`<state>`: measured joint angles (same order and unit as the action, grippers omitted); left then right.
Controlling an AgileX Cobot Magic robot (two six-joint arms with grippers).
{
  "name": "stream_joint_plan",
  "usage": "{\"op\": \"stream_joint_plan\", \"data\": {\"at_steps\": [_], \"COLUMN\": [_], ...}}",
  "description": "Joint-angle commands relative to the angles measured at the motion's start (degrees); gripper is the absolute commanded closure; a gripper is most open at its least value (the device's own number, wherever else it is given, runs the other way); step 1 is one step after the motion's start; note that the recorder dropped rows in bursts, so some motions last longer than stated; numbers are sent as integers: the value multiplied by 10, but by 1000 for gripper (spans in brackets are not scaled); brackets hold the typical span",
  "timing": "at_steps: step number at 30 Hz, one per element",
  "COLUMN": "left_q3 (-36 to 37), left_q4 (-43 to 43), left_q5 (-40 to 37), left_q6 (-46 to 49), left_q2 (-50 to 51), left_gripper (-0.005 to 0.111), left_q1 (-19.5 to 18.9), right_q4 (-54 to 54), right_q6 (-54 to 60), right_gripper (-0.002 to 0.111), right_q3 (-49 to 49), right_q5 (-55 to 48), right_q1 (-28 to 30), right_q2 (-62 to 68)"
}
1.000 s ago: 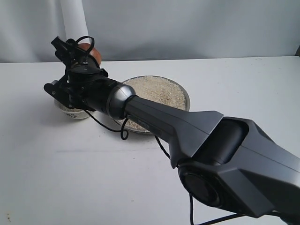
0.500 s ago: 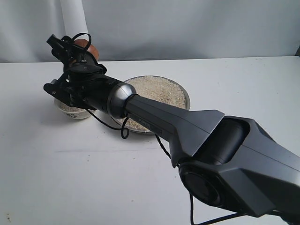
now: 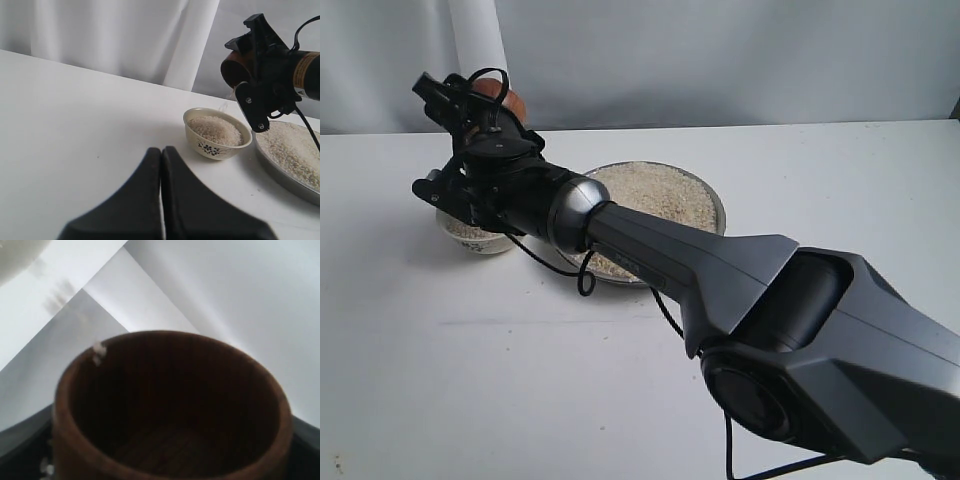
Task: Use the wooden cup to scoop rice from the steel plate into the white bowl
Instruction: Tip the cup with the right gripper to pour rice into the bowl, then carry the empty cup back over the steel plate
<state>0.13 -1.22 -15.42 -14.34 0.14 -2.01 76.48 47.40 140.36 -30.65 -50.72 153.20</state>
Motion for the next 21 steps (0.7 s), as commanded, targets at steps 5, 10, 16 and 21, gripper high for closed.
{"op": "stream_joint_plan", "data": {"at_steps": [5, 10, 16, 21], "left_q3": [-1, -1, -1, -1], "left_q4": [2, 2, 2, 2], "left_q5": [2, 2, 2, 2], "left_q6": [-2, -2, -2, -2], "left_q2": [-1, -1, -1, -1], "left_gripper": [107, 107, 107, 107], "left_q1": [3, 3, 3, 3], "right_q4": [2, -80, -297, -470], "right_q6": [-34, -90, -125, -134], "right_gripper": [108, 108, 108, 108], "right_q3": [0, 0, 1, 1], "right_q5": [-16, -17, -51, -181], "right_q1": [3, 4, 25, 63], "right_q2": [-10, -17, -64, -132]}}
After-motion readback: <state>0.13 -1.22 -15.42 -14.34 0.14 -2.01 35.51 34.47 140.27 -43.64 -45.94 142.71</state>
